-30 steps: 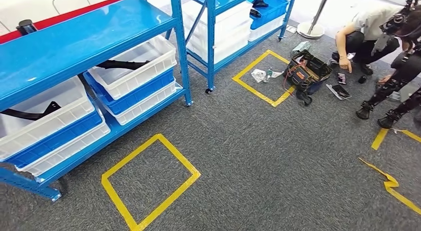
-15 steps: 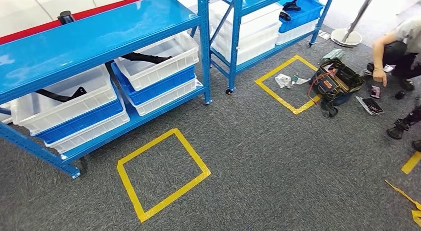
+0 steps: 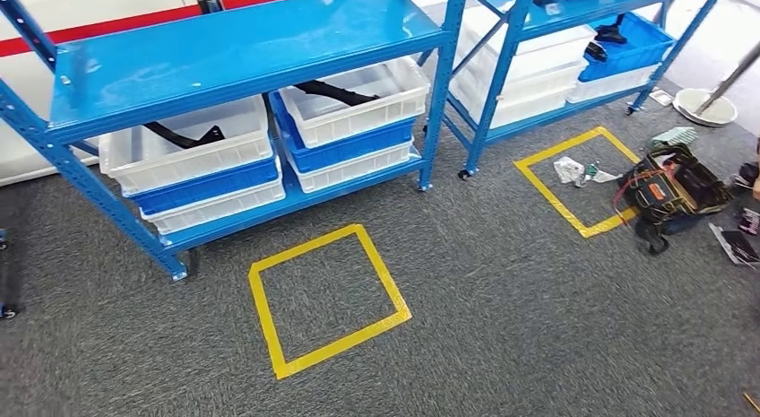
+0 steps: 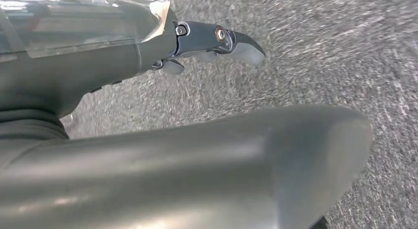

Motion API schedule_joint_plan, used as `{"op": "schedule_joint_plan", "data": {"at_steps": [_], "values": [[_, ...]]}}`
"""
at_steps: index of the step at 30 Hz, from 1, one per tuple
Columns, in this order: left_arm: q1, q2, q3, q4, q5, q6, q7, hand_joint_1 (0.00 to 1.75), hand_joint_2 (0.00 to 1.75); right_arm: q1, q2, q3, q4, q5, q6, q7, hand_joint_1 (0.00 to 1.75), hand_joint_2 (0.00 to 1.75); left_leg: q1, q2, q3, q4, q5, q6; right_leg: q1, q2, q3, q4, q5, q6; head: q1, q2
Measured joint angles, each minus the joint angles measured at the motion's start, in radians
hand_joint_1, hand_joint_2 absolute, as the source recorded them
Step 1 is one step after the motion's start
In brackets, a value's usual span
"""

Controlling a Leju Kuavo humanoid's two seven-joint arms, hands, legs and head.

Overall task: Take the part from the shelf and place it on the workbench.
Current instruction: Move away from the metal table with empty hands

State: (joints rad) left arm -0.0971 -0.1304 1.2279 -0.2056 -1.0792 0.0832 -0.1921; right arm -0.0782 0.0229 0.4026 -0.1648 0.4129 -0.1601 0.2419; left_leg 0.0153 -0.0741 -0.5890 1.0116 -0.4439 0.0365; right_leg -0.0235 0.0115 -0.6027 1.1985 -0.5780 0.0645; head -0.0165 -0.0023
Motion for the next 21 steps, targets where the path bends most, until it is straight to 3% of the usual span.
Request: {"op": "schedule_joint_plan", "data": {"at_steps": [1,3,5,7,9,11,12,14,17,19,21], "values": [[0.000,0.000,0.000,0.000,-0.001,0.000,0.000,0.00,0.00,0.000,0.000,0.000,0.000,0.000,0.000,0.000,0.00,1.75,0.000,-0.016,-0.002,0.004,0.000,-0.007,-0.004,0.021,0.030,-0.074,0.030,0.008,0.002,0.000],[-0.001,0.001,-0.001,0.000,-0.006,0.001,-0.003,0.00,0.00,-0.001,0.001,-0.001,0.000,0.001,0.001,-0.002,0.00,0.87,-0.002,-0.041,-0.009,0.009,0.000,-0.021,-0.009,0.051,0.067,-0.164,0.062,0.002,0.002,0.000],[0.002,0.002,-0.002,0.000,-0.009,0.004,-0.004,0.00,0.00,-0.002,0.002,-0.004,0.000,0.002,-0.001,-0.007,0.00,0.00,0.000,-0.056,-0.014,0.006,0.004,-0.033,-0.008,0.041,0.070,-0.173,0.067,-0.021,0.000,0.000],[0.006,0.003,-0.003,0.000,-0.011,0.008,-0.004,0.00,0.00,-0.002,0.002,-0.006,0.000,0.002,-0.006,-0.012,0.00,0.00,0.002,-0.021,-0.026,0.028,-0.012,-0.041,-0.008,0.025,0.074,-0.175,0.072,-0.039,-0.003,0.000],[0.005,0.003,-0.005,0.000,-0.012,0.010,-0.004,0.00,0.00,0.001,0.001,-0.008,0.000,0.000,-0.010,-0.013,0.00,0.00,0.000,0.043,-0.071,0.128,-0.072,-0.046,-0.005,0.009,0.076,-0.176,0.074,-0.049,-0.010,0.000],[0.002,0.002,-0.008,0.000,-0.013,0.011,-0.003,0.00,0.00,0.007,-0.001,-0.008,0.001,-0.002,-0.010,-0.013,0.00,0.00,0.001,0.069,-0.132,0.256,-0.131,-0.048,0.001,-0.009,0.075,-0.175,0.072,-0.054,-0.015,0.000],[0.002,0.002,-0.008,0.000,-0.013,0.011,-0.003,0.00,0.00,0.009,-0.002,-0.008,0.002,-0.002,-0.010,-0.013,0.00,0.00,0.001,0.071,-0.148,0.291,-0.139,-0.048,0.003,-0.016,0.075,-0.175,0.071,-0.055,-0.014,0.000],[0.004,0.002,-0.010,0.000,-0.014,0.011,-0.003,0.00,0.00,0.009,-0.003,-0.009,0.002,-0.002,-0.010,-0.013,0.00,0.00,0.001,0.071,-0.128,0.259,-0.107,-0.044,0.006,-0.023,0.076,-0.175,0.070,-0.056,-0.015,0.000],[0.003,0.004,-0.011,0.000,-0.015,0.011,-0.001,0.00,0.00,0.006,-0.003,-0.010,0.002,0.000,-0.010,-0.016,0.00,0.00,-0.004,0.078,-0.028,0.081,-0.031,-0.026,0.012,-0.027,0.080,-0.174,0.067,-0.055,-0.015,0.000],[0.001,0.004,-0.013,0.000,-0.018,0.015,0.005,0.00,0.00,0.003,-0.002,-0.010,0.002,0.002,-0.010,-0.021,0.00,0.00,-0.009,0.083,0.002,0.022,-0.021,-0.022,0.019,-0.028,0.078,-0.173,0.064,-0.052,-0.015,0.000],[0.000,0.003,-0.014,0.000,-0.021,0.019,0.013,0.00,0.00,0.001,-0.001,-0.010,0.002,0.004,-0.010,-0.023,0.00,0.00,-0.013,0.082,0.004,0.017,-0.022,-0.031,0.022,-0.030,0.073,-0.171,0.059,-0.051,-0.014,0.000]]}}
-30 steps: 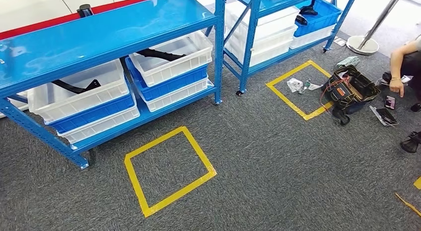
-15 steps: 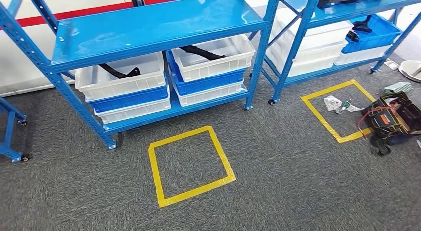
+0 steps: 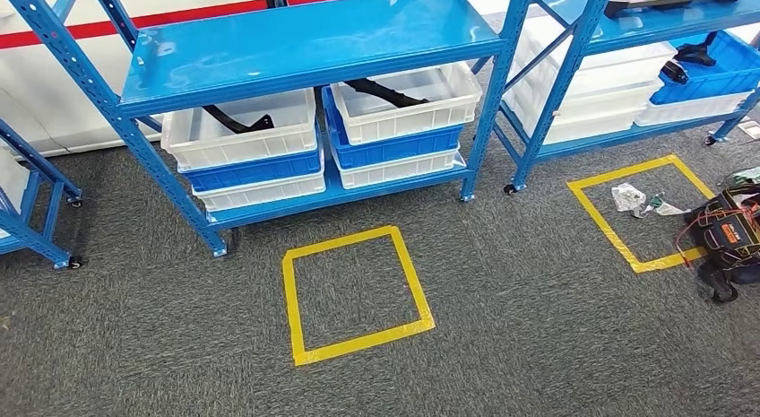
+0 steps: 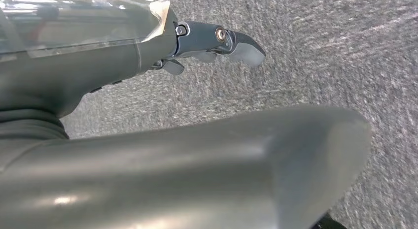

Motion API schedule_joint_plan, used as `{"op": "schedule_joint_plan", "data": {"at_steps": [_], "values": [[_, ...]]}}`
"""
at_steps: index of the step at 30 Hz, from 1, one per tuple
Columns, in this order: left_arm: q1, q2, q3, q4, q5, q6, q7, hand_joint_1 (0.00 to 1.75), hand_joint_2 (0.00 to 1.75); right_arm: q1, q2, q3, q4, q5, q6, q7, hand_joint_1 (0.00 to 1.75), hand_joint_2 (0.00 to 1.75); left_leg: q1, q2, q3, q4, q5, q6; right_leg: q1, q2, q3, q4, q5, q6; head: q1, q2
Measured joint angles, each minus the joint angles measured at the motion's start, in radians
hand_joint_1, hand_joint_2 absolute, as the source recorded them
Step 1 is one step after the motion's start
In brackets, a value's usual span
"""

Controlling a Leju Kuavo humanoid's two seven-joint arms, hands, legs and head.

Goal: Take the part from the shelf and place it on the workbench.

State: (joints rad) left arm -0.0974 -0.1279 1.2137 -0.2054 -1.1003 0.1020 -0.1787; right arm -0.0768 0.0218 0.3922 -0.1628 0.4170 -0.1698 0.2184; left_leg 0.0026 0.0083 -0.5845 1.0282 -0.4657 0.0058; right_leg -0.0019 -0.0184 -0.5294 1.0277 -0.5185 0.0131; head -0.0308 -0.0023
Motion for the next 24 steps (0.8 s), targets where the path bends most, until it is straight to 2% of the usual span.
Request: {"op": "schedule_joint_plan", "data": {"at_steps": [1,9,17,24], "values": [[0.000,-0.001,0.000,0.000,-0.001,0.002,0.004,0.00,0.00,0.000,0.000,0.000,0.000,0.001,0.000,-0.001,0.00,0.00,-0.002,-0.001,0.001,-0.001,0.000,-0.003,0.001,-0.001,-0.001,0.000,-0.001,0.000,0.000,0.000],[0.001,0.000,-0.001,0.000,-0.003,0.020,0.021,0.00,0.00,-0.001,0.008,0.000,0.000,0.009,0.001,-0.001,0.00,0.00,-0.012,-0.002,0.000,0.000,-0.002,0.011,-0.006,-0.002,0.001,-0.007,0.003,0.007,0.000,0.000],[0.001,-0.001,-0.001,0.000,-0.003,0.030,0.029,0.00,0.00,-0.002,0.007,0.000,0.000,0.016,0.004,-0.001,0.00,0.00,-0.013,-0.002,0.000,0.000,-0.003,0.014,-0.008,-0.002,0.005,-0.008,0.004,0.010,0.000,0.000],[0.001,-0.010,-0.001,0.000,-0.003,0.011,0.004,0.00,0.00,-0.002,0.007,0.000,0.000,0.017,0.006,0.002,0.00,0.00,-0.013,-0.004,0.000,0.002,-0.003,0.015,-0.010,-0.002,0.006,-0.009,0.005,0.011,-0.001,0.000]]}}
